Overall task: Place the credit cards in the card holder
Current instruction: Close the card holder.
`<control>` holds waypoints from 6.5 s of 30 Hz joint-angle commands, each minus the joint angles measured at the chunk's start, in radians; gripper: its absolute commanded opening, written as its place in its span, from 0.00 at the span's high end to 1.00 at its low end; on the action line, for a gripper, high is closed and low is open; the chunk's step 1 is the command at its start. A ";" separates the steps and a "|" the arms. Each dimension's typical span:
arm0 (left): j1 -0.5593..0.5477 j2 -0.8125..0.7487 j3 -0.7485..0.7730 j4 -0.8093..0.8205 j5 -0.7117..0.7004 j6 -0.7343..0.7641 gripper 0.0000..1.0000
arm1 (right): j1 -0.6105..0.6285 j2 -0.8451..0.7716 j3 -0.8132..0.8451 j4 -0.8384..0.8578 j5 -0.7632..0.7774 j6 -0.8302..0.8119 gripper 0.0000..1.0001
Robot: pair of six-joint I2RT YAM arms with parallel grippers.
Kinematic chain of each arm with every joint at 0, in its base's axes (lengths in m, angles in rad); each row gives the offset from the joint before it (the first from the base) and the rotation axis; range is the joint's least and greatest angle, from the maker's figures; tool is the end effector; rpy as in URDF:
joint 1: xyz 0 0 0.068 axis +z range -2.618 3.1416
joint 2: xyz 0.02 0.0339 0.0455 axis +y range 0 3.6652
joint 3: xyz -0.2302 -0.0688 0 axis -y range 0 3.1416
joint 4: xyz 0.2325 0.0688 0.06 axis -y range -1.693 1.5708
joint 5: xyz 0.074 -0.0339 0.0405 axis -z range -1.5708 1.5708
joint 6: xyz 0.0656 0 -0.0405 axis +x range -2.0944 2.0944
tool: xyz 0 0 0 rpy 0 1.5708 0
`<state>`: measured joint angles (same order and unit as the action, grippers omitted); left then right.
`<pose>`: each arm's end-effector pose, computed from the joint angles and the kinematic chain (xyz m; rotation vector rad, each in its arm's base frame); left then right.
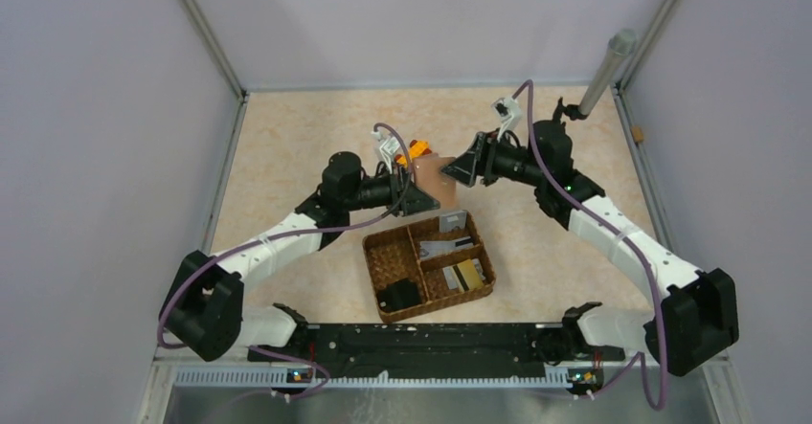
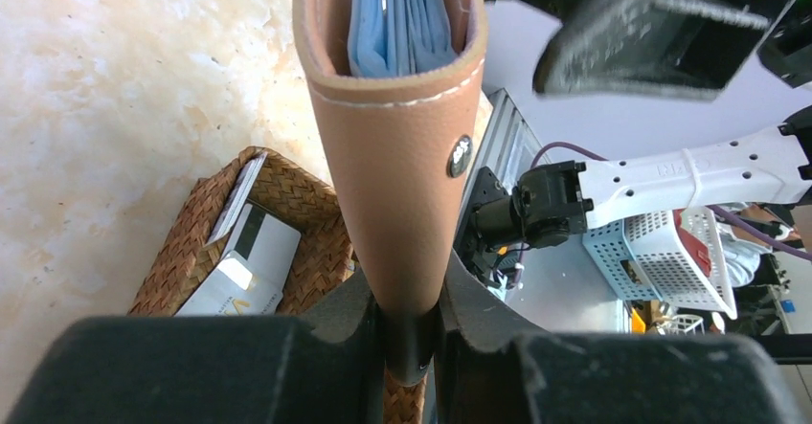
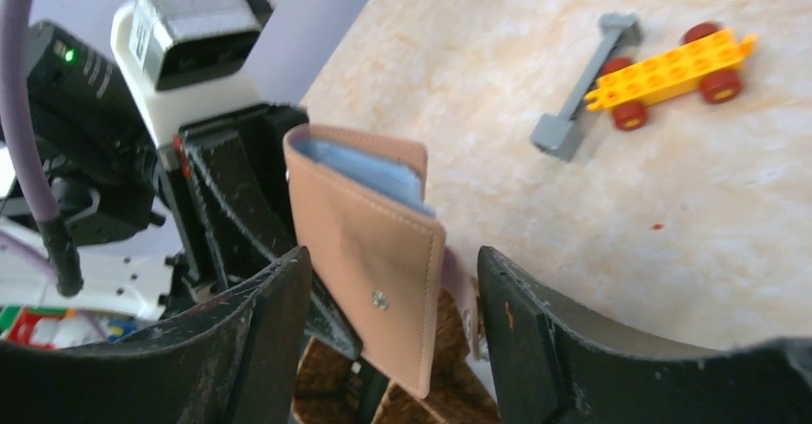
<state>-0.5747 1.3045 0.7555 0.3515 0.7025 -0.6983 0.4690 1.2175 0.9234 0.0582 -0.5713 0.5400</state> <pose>0.2378 -0.2045 0.2411 0.4542 1.9399 -1.4920 0.2568 0.1699 0.2893 -0.3711 1.9094 1.2091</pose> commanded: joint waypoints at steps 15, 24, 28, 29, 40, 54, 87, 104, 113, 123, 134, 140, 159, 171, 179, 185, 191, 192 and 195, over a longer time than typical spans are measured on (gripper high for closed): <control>0.001 0.006 0.009 0.087 0.003 -0.023 0.91 | 0.059 -0.062 0.115 -0.186 0.150 -0.121 0.51; -0.001 0.004 0.013 0.053 -0.025 -0.019 0.91 | 0.093 -0.061 0.171 -0.234 0.250 -0.170 0.44; 0.000 0.004 0.019 0.032 -0.042 -0.017 0.92 | 0.123 -0.058 0.186 -0.248 0.276 -0.175 0.44; -0.001 0.003 0.021 0.028 -0.047 -0.017 0.92 | 0.132 -0.055 0.187 -0.253 0.277 -0.174 0.45; -0.001 0.002 0.018 0.027 -0.053 -0.019 0.92 | 0.137 -0.036 0.137 -0.317 0.322 -0.135 0.52; -0.007 0.010 0.020 0.050 -0.005 -0.019 0.90 | 0.137 0.032 0.160 -0.274 0.284 -0.111 0.52; -0.029 0.008 0.054 0.006 0.234 0.080 1.00 | 0.013 0.072 0.237 -0.257 -0.186 -0.189 0.29; -0.059 -0.005 0.073 0.053 0.285 0.046 1.00 | 0.008 0.126 0.129 0.014 -0.500 -0.023 0.54; -0.060 0.002 0.074 0.111 0.260 0.002 0.96 | 0.014 0.125 0.112 0.027 -0.518 -0.019 0.99; -0.013 -0.052 -0.012 0.182 0.244 -0.060 0.30 | -0.047 0.073 0.095 0.063 -0.492 -0.010 1.00; -0.001 -0.066 -0.051 0.229 0.256 -0.104 0.86 | -0.063 0.062 0.078 0.107 -0.497 0.027 1.00; 0.000 -0.079 -0.036 0.090 0.133 -0.038 1.00 | -0.070 0.014 0.126 -0.152 -0.274 -0.116 0.53; 0.013 -0.075 0.002 -0.106 -0.102 -0.050 1.00 | -0.036 -0.041 0.069 -0.396 0.039 -0.273 0.58; 0.014 -0.077 0.003 -0.114 -0.102 -0.053 1.00 | -0.009 0.029 0.070 -0.354 0.020 -0.273 0.69; 0.015 -0.081 0.004 -0.120 -0.098 -0.051 1.00 | -0.006 0.048 0.058 -0.337 0.007 -0.267 0.73; 0.016 -0.082 0.004 -0.122 -0.098 -0.054 1.00 | -0.003 0.064 0.055 -0.335 0.001 -0.270 0.78; 0.016 -0.084 0.004 -0.127 -0.095 -0.054 1.00 | -0.002 0.068 0.050 -0.316 -0.002 -0.265 0.84; 0.015 -0.084 0.004 -0.128 -0.094 -0.053 1.00 | -0.003 0.068 0.049 -0.313 -0.003 -0.263 0.86; 0.015 -0.084 0.004 -0.133 -0.097 -0.052 1.00 | -0.003 0.067 0.044 -0.300 -0.009 -0.264 0.97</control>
<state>-0.5640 1.2564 0.7166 0.1978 0.6075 -0.7536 0.4561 1.2873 0.9749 -0.2977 -0.5617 0.2806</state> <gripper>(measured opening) 0.165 0.098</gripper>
